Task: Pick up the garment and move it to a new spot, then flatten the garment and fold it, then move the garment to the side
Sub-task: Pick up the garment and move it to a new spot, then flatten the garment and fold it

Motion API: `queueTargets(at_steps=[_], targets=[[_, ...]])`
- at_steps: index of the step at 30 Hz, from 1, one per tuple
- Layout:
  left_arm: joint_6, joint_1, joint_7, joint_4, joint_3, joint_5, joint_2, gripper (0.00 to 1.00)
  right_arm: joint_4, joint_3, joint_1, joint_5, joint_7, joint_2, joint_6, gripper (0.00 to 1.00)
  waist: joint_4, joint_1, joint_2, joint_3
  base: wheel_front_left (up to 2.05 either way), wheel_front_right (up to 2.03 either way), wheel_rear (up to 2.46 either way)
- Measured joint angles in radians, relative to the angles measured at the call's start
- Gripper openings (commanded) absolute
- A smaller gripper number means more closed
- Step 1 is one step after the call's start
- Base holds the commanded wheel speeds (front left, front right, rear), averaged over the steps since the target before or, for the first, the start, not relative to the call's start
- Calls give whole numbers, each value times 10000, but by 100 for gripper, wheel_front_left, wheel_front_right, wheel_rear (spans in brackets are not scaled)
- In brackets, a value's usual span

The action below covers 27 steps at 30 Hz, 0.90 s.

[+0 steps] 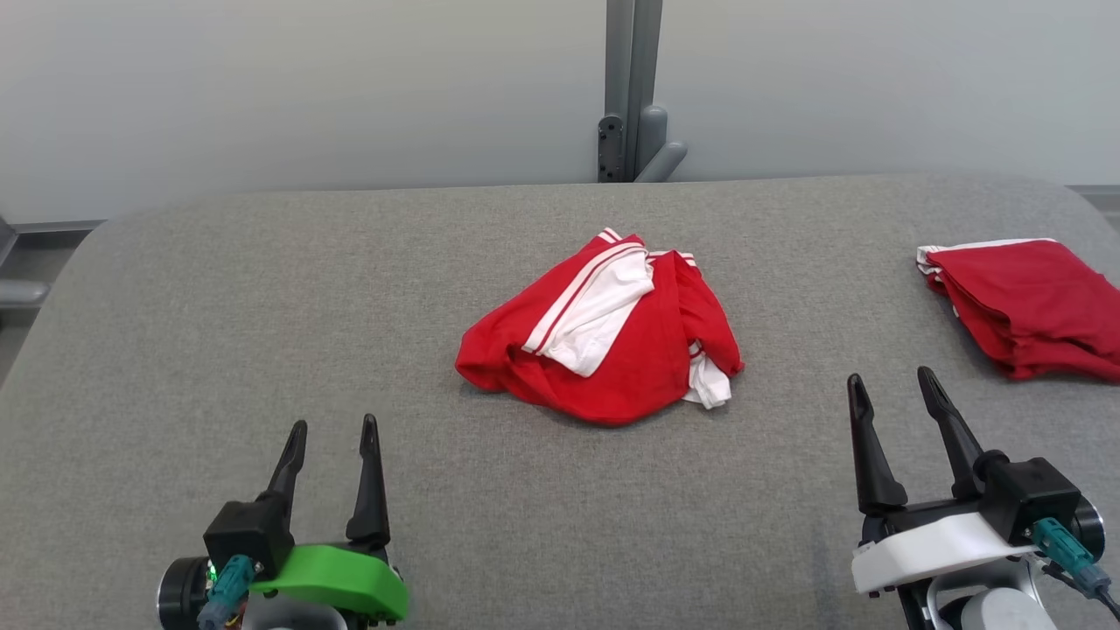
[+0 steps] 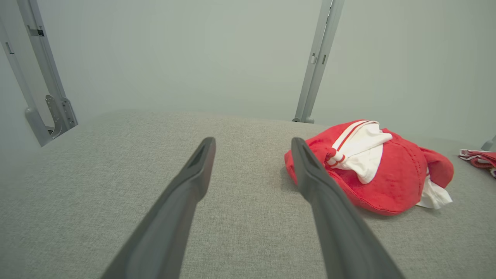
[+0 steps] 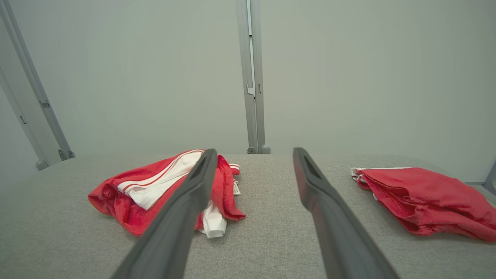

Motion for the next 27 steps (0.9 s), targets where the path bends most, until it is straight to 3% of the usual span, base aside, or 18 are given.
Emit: queueTargets(at_steps=[11,27], targets=[[-221,678,0,-311,612,257,-428,100,642,176,79,451,-33,0,0,100,293,0,0,-68,0,0,0],[-579,664,0,-67,999,654,-727,100,840,240,-45,458,-40,0,0,100,137,0,0,-13,0,0,0]])
